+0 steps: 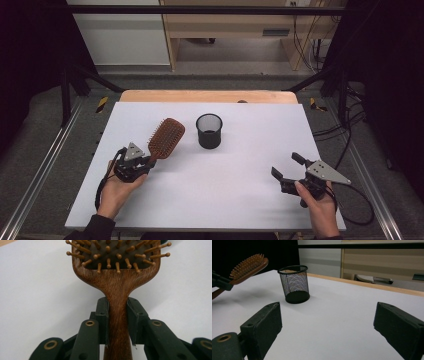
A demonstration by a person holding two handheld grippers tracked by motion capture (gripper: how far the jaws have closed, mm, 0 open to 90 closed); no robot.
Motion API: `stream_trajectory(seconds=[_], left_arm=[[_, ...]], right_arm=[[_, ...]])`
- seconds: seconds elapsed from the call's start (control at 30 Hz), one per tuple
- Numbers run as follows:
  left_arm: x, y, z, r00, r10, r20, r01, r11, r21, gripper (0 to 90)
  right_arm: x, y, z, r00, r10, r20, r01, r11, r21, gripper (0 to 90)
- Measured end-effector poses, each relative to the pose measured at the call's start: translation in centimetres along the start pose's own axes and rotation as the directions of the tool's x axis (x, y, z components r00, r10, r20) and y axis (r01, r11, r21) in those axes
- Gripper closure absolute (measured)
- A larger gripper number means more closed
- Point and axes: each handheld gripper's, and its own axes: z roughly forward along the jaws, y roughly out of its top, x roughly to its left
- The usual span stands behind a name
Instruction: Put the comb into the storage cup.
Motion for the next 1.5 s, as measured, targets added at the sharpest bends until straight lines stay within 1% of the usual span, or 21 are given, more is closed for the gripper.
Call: stream_trajectory(seconds=[0.27,0.33,0.47,0.57,0.7,0.77,0.8,0.9,1.0,1.03,1.07,1.1,1.13,1.27,1.3,1.33,1.37,1.4,1.43,1.47,1.5], left_arm=[[-0.3,-0.4,0.5,0.9998,0.012,0.014,-0.012,0.9999,-0.003,72.8],[-0.3,-0.5,0.5,0.9997,-0.001,0.026,0.002,0.9999,-0.016,72.8],[-0.4,-0.5,0.4,0.9996,-0.003,0.029,0.003,0.9996,-0.030,72.8],[-0.5,-0.6,0.2,0.9998,-0.008,0.019,0.009,0.9987,-0.050,72.8],[-0.5,-0.9,0.0,0.9999,-0.007,-0.009,0.007,0.9978,-0.066,72.8],[-0.3,-0.9,-0.1,0.9999,-0.010,-0.008,0.010,0.9973,-0.072,72.8],[0.0,-0.9,-0.4,0.9993,-0.036,-0.004,0.035,0.9955,-0.088,72.7],[0.1,-0.8,-0.7,0.9991,-0.042,-0.004,0.042,0.9937,-0.104,72.7],[0.3,-1.0,-1.0,0.9990,-0.041,-0.019,0.038,0.9922,-0.118,72.8],[0.5,-1.0,-1.3,0.9985,-0.051,-0.020,0.048,0.9898,-0.134,72.8],[0.5,-1.0,-1.3,0.9985,-0.051,-0.020,0.048,0.9898,-0.134,72.8],[0.7,-1.1,-1.5,0.9978,-0.062,-0.024,0.058,0.9869,-0.151,72.8],[0.7,-1.1,-1.5,0.9978,-0.062,-0.024,0.058,0.9869,-0.151,72.7],[1.0,-1.3,-1.8,0.9947,-0.102,0.007,0.102,0.9725,-0.210,72.7],[1.0,-1.3,-1.9,0.9947,-0.103,0.003,0.101,0.9710,-0.216,72.8],[0.9,-1.3,-2.0,0.9947,-0.103,0.001,0.100,0.9690,-0.226,72.8],[0.9,-1.2,-2.1,0.9953,-0.097,-0.004,0.094,0.9693,-0.227,72.8],[0.8,-1.2,-2.2,0.9953,-0.097,-0.007,0.092,0.9683,-0.232,72.8],[0.7,-1.1,-2.3,0.9955,-0.094,-0.009,0.090,0.9676,-0.236,72.8],[0.6,-1.1,-2.4,0.9955,-0.093,-0.013,0.087,0.9658,-0.244,72.8],[0.5,-1.0,-2.5,0.9957,-0.092,-0.014,0.086,0.9645,-0.250,72.8]], right_arm=[[0.2,0.1,0.0,0.9998,0.022,-0.002,-0.022,1.000,-0.014,8.0],[0.3,0.0,0.1,0.9996,0.026,-0.009,-0.026,1.000,-0.008,8.0],[0.4,0.0,0.2,0.9991,0.041,-0.012,-0.041,0.999,-0.009,8.0],[0.5,0.0,0.2,0.9949,0.094,-0.038,-0.095,0.995,-0.036,8.0],[0.4,0.0,0.2,0.9946,0.098,-0.035,-0.099,0.995,-0.035,8.0],[0.4,0.0,0.2,0.9945,0.098,-0.036,-0.099,0.994,-0.036,8.0],[0.4,0.0,0.2,0.9946,0.098,-0.036,-0.099,0.994,-0.035,8.1],[0.4,0.0,0.2,0.9948,0.095,-0.035,-0.096,0.995,-0.032,8.1],[0.3,0.0,0.2,0.9943,0.101,-0.034,-0.102,0.994,-0.030,8.1],[0.3,0.0,0.2,0.9941,0.102,-0.035,-0.103,0.994,-0.029,8.1],[0.3,0.0,0.2,0.9941,0.103,-0.034,-0.104,0.994,-0.028,8.1],[0.4,0.0,0.2,0.9938,0.105,-0.036,-0.106,0.994,-0.025,8.1],[0.4,0.0,0.2,0.9938,0.105,-0.036,-0.106,0.994,-0.025,8.1],[0.3,-0.1,0.3,0.9890,0.140,-0.050,-0.140,0.990,0.000,8.0],[0.3,-0.1,0.3,0.9890,0.140,-0.050,-0.140,0.990,0.000,8.0],[0.4,0.0,0.2,0.9859,0.156,-0.061,-0.156,0.988,-0.004,8.0],[0.4,0.0,0.2,0.9859,0.156,-0.061,-0.156,0.988,-0.004,8.0],[0.6,0.1,0.2,0.9832,0.168,-0.070,-0.169,0.986,-0.005,8.0],[0.7,0.2,0.2,0.9784,0.188,-0.087,-0.187,0.982,0.018,8.2],[0.7,0.2,0.2,0.9784,0.188,-0.087,-0.187,0.982,0.018,8.2],[0.9,0.4,0.2,0.9728,0.205,-0.108,-0.202,0.979,0.038,8.9]])
